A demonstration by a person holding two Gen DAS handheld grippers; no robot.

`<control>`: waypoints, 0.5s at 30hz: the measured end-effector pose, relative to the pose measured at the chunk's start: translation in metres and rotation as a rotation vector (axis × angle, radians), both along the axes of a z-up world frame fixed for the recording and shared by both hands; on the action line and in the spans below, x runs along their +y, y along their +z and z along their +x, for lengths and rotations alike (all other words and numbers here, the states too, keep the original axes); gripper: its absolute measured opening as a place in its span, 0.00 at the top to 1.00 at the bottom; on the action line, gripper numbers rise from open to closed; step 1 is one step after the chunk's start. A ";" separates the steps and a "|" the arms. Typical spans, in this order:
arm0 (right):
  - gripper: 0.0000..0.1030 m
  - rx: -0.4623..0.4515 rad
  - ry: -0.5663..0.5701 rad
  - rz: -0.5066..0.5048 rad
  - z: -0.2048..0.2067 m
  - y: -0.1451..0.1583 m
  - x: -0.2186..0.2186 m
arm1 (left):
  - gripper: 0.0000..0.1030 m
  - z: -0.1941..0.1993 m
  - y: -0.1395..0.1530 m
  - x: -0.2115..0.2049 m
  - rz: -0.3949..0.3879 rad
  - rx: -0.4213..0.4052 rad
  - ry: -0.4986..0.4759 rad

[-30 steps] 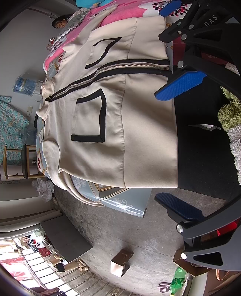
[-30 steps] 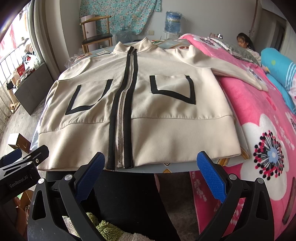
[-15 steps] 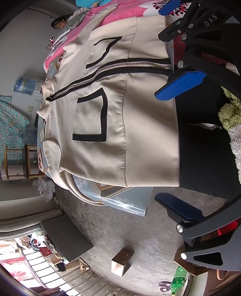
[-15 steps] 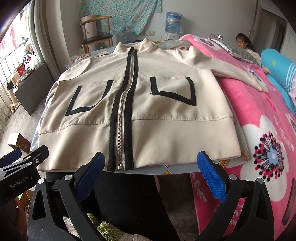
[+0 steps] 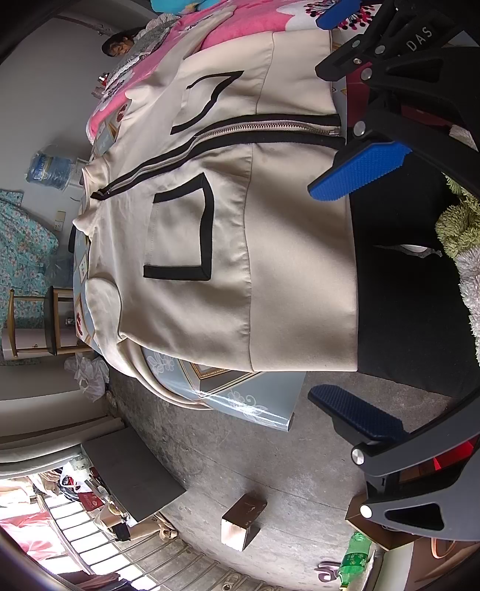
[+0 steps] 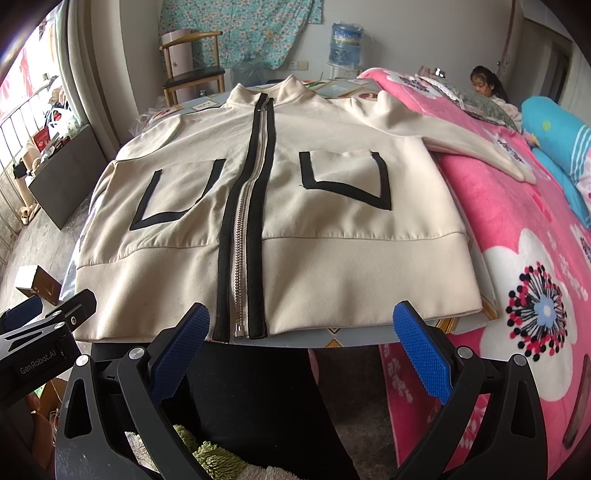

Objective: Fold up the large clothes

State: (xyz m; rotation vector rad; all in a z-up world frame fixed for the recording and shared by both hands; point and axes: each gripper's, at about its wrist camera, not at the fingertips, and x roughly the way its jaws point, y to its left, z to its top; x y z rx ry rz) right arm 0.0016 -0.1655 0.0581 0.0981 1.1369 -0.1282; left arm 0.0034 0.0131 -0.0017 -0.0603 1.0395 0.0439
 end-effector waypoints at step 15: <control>0.06 -0.013 -0.025 -0.018 0.023 0.005 0.005 | 0.05 0.018 -0.002 0.008 0.009 -0.001 -0.009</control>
